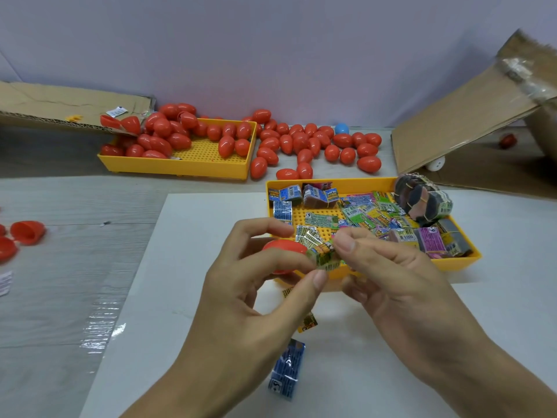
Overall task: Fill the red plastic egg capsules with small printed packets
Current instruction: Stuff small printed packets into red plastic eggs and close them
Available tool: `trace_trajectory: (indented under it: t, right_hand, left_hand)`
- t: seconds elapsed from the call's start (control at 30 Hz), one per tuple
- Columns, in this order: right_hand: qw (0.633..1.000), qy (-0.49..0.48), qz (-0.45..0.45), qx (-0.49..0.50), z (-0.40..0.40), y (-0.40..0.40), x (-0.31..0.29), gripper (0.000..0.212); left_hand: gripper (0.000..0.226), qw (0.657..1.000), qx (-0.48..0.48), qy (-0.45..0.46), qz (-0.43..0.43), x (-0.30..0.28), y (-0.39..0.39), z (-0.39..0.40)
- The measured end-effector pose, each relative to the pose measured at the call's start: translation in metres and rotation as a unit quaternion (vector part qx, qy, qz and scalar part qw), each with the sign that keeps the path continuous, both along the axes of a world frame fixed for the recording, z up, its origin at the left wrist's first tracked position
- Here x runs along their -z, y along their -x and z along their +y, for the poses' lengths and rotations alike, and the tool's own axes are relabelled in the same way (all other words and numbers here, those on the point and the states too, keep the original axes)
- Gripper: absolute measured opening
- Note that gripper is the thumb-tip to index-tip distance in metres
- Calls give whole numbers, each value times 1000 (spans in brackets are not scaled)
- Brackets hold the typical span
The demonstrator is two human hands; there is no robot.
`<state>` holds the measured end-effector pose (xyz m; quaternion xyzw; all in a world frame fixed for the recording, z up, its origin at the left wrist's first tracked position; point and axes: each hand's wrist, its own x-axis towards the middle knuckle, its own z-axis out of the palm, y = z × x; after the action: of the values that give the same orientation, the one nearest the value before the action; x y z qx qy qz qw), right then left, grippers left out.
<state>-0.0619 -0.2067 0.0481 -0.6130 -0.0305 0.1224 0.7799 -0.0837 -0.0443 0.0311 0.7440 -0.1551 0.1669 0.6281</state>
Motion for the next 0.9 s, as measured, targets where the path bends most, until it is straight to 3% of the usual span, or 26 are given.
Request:
trace_trajectory:
  t: [0.13,0.3,0.53,0.67,0.9]
  right_hand:
    - [997,42,-67,4,-1,0,0,45]
    - [980,95,-175,0,-3,2,-5,12]
    - [973,95,-184,102,-4,-1,-6,16]
    - [970,100,-193,108,-4,-2,-5,16]
    - [977,82,-187,57,-2,1,-5,16]
  left_hand:
    - [7,1000,14,2,8,1,0,1]
    - [5,1000,25,4,12,-3,1,4]
    - [24,999,44,18,-2,-7,-1,5]
    - [41,996,55,62,30,-6,-1,6]
    - [31,996,49,61,41,-3,0,7]
